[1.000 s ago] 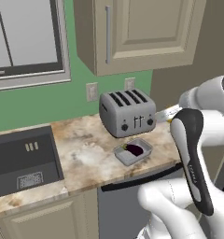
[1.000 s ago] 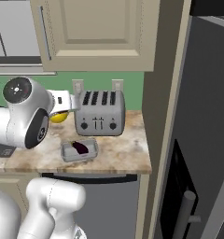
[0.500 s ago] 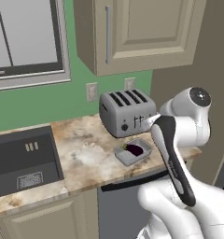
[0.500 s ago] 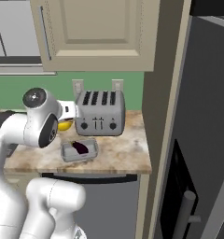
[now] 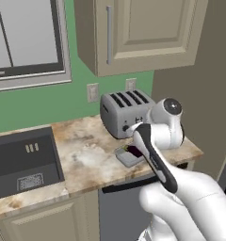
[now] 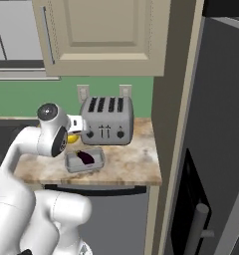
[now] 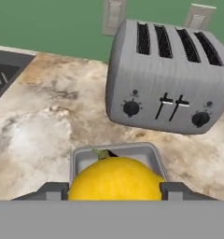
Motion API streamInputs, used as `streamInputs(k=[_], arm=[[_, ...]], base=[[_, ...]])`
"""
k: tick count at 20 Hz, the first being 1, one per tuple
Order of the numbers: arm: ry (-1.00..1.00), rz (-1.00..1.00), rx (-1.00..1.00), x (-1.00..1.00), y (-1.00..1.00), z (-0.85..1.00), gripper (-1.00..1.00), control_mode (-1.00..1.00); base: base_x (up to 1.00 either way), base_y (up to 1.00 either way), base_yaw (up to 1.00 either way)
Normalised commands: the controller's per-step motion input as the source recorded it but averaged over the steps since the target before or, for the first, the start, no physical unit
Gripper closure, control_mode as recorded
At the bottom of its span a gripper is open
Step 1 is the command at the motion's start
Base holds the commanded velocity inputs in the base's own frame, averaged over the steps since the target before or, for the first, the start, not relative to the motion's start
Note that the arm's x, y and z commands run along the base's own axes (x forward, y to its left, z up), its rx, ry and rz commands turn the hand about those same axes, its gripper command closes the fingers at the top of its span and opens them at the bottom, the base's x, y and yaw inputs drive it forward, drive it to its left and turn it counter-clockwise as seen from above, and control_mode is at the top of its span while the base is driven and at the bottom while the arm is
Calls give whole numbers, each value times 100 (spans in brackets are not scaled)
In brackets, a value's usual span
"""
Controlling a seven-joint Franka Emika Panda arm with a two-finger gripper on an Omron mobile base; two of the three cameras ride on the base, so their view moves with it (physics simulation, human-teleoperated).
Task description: Take the eggplant and lemon out of the freezer and place them in the tupperware container on the counter. Then put the tupperware containing the vegetables back in the freezer.
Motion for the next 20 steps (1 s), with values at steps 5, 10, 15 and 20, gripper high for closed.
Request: streamInputs(k=[5, 10, 15, 20], arm=[[8, 0, 0, 51, 23, -56, 100, -100], [16, 0, 0, 40, 14, -49, 100, -100], [15, 0, 0, 30, 7, -47, 100, -100], [16, 0, 0, 43, 1, -33, 100, -100]], base=[[0, 0, 0], [0, 0, 0], [0, 0, 0], [0, 0, 0]])
